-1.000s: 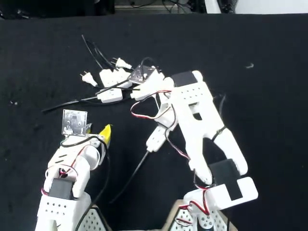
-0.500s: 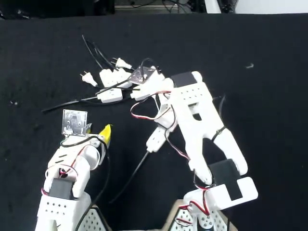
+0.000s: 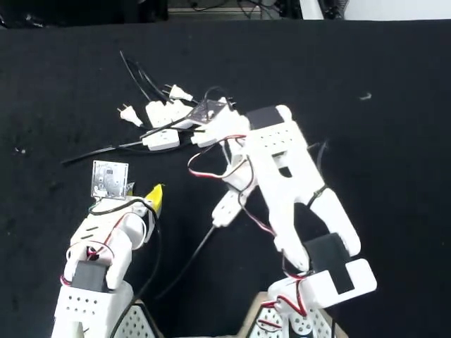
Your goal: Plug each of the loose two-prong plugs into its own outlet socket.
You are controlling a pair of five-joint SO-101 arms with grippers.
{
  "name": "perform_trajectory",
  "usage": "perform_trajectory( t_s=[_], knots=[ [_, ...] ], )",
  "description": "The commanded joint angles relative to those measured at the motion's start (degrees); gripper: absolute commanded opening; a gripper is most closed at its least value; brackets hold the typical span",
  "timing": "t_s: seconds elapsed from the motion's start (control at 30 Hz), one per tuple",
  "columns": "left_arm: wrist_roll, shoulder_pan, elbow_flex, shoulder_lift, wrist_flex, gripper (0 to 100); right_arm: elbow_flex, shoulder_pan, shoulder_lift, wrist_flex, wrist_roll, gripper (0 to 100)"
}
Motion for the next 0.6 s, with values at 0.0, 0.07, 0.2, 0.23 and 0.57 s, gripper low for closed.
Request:
perform_trajectory(
  t_s=[0.0, 0.07, 0.2, 0.23, 0.57],
  knots=[
    [-0.7, 0.0, -1.7, -0.5, 0.1, 19, -0.7, -2.9, -0.1, 0.2, -0.4, 1.1],
    [-0.7, 0.0, -1.7, -0.5, 0.1, 19, -0.8, -3.3, 0.9, 0.2, -0.4, 1.1],
    [-0.7, 0.0, -1.7, -0.5, 0.1, 19, -3.0, -3.2, 5.9, 0.1, -0.7, 1.1],
    [-0.7, 0.0, -1.7, -0.5, 0.1, 19, -3.9, -3.1, 7.2, 0.1, -0.7, 1.1],
    [-0.7, 0.0, -1.7, -0.5, 0.1, 19, -8.4, -7.9, 10.7, 0.6, -2.7, 1.1]
  ],
)
